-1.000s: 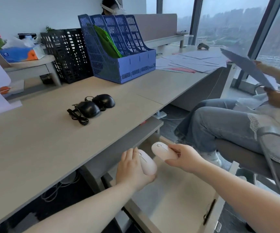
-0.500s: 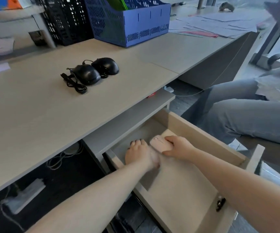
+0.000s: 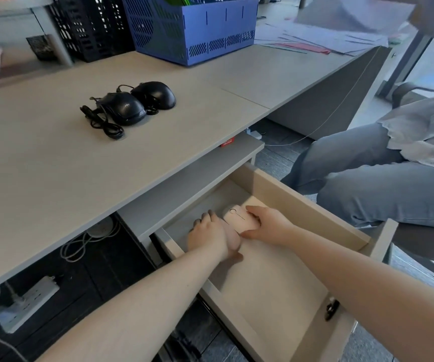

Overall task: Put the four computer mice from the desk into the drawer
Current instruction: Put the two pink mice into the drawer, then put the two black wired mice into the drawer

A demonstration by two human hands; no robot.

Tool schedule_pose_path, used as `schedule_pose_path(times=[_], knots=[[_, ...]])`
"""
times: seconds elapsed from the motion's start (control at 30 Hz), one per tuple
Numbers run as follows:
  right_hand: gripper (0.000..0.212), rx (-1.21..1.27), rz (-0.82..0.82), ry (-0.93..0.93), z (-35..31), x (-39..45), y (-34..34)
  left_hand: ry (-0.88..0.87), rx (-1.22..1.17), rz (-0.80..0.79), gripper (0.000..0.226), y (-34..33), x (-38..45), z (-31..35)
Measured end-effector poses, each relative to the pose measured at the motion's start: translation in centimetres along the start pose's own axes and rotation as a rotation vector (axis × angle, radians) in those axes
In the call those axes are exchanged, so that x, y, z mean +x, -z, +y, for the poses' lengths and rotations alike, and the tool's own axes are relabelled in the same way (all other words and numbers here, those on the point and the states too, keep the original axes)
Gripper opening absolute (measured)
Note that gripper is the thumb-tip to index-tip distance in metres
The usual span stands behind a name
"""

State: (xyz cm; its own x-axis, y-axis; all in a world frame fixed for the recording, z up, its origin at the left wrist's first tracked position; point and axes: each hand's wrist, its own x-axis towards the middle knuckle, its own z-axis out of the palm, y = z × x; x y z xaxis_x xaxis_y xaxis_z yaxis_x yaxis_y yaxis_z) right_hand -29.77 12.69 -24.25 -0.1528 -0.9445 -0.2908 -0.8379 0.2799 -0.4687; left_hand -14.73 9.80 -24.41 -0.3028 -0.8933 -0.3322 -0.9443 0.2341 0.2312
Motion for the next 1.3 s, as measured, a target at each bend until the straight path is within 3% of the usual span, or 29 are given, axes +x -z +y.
schedule_pose_path(times=[0.07,0.17,0.3,0.4,0.53,0.73,0.87,1.0,1.1,1.3], knots=[[0.069,0.014,-0.004,-0.028,-0.1,-0.2,0.6,-0.037,0.005,0.015,0.131,0.3,-0.3,0.0],[0.053,-0.056,-0.003,-0.013,-1.0,-0.9,2.3,-0.090,-0.019,0.043,0.119,1.7,-1.1,0.0],[0.035,-0.098,0.041,0.039,-3.0,-2.5,5.6,-0.155,-0.034,0.119,0.072,5.7,-2.5,0.4],[0.027,0.011,0.170,0.044,-4.7,-3.7,8.2,-0.250,0.036,0.219,0.034,9.5,-4.7,1.0],[0.025,0.119,0.407,0.096,-8.1,-4.7,11.4,-0.339,-0.109,0.449,0.023,15.0,-7.0,0.8],[0.031,0.183,0.463,0.221,-14.8,-2.0,13.3,-0.171,-0.281,0.715,0.034,21.1,-5.3,-4.9],[0.041,0.198,0.422,0.237,-18.6,2.2,13.3,0.008,-0.254,0.654,0.074,23.4,-1.8,-9.3],[0.053,0.205,0.418,0.229,-21.7,6.9,13.6,0.060,-0.202,0.513,0.111,24.8,1.7,-11.9],[0.061,0.241,0.359,0.205,-23.4,9.9,13.8,0.054,-0.193,0.424,0.116,25.1,4.3,-12.4],[0.073,0.180,0.267,0.182,-24.7,13.7,13.4,0.015,-0.201,0.401,0.116,25.0,7.7,-12.6]])
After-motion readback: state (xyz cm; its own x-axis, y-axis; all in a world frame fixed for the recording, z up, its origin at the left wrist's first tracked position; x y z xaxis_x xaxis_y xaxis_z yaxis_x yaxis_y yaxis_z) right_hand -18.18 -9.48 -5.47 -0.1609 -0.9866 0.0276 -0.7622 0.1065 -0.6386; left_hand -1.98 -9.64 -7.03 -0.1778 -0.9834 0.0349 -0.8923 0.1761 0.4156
